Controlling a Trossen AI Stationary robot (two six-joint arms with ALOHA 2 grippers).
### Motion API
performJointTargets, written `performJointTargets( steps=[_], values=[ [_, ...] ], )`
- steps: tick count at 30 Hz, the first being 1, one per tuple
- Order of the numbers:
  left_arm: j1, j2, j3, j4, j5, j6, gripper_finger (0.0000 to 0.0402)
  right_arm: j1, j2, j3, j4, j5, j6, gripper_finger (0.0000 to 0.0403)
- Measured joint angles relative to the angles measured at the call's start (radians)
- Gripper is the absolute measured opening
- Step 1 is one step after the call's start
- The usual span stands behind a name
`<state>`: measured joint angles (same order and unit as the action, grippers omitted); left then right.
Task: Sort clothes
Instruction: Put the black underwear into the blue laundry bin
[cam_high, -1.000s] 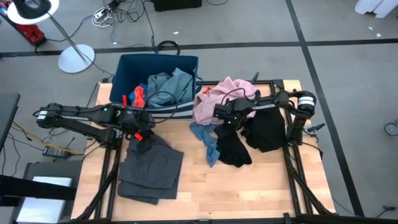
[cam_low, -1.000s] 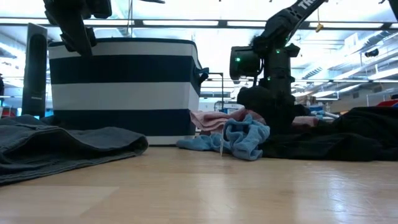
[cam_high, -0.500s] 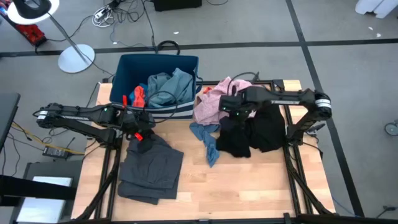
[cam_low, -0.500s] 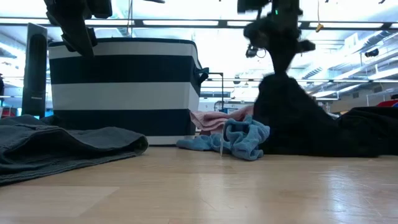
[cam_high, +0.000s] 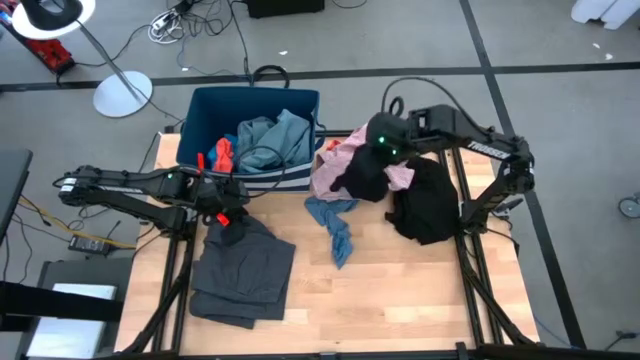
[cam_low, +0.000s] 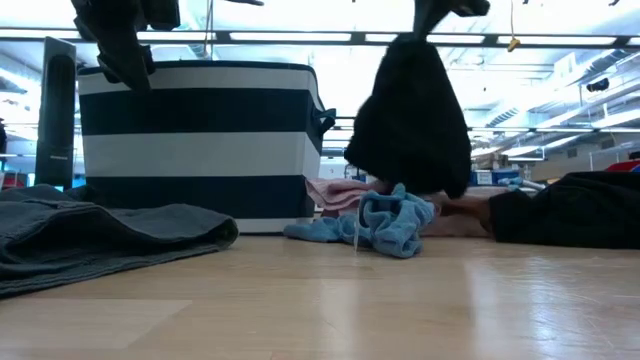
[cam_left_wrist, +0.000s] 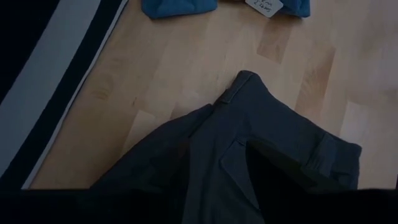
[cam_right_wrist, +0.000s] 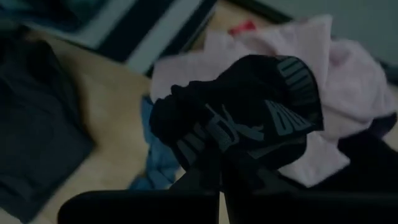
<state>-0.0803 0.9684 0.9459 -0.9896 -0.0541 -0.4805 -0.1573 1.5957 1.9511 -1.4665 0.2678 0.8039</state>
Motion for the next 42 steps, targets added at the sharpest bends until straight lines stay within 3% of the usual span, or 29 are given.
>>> performJointTargets(
  steps=[10, 13, 29, 32, 42],
  values=[
    [0.000, 0.000, 0.000, 0.002, 0.000, -0.003, 0.0163, -0.043, 0.201, 0.407, 0.005, 0.001, -0.145, 0.0000],
    [0.000, 0.000, 0.000, 0.005, 0.000, -0.005, 0.0163, -0.064, 0.192, 0.361, 0.158, -0.028, -0.162, 0.0000],
    [0.000, -0.001, 0.000, 0.005, -0.005, -0.022, 0.0163, -0.151, 0.252, 0.401, 0.933, -0.153, -0.240, 0.0000],
    [0.000, 0.000, 0.000, 0.002, -0.005, -0.022, 0.0163, -0.177, 0.300, 0.401, 1.012, -0.200, -0.216, 0.0000],
    [0.001, 0.000, 0.000, -0.004, -0.005, -0.023, 0.0163, -0.230, 0.514, 0.399, 1.038, -0.383, -0.102, 0.0000]
  ],
)
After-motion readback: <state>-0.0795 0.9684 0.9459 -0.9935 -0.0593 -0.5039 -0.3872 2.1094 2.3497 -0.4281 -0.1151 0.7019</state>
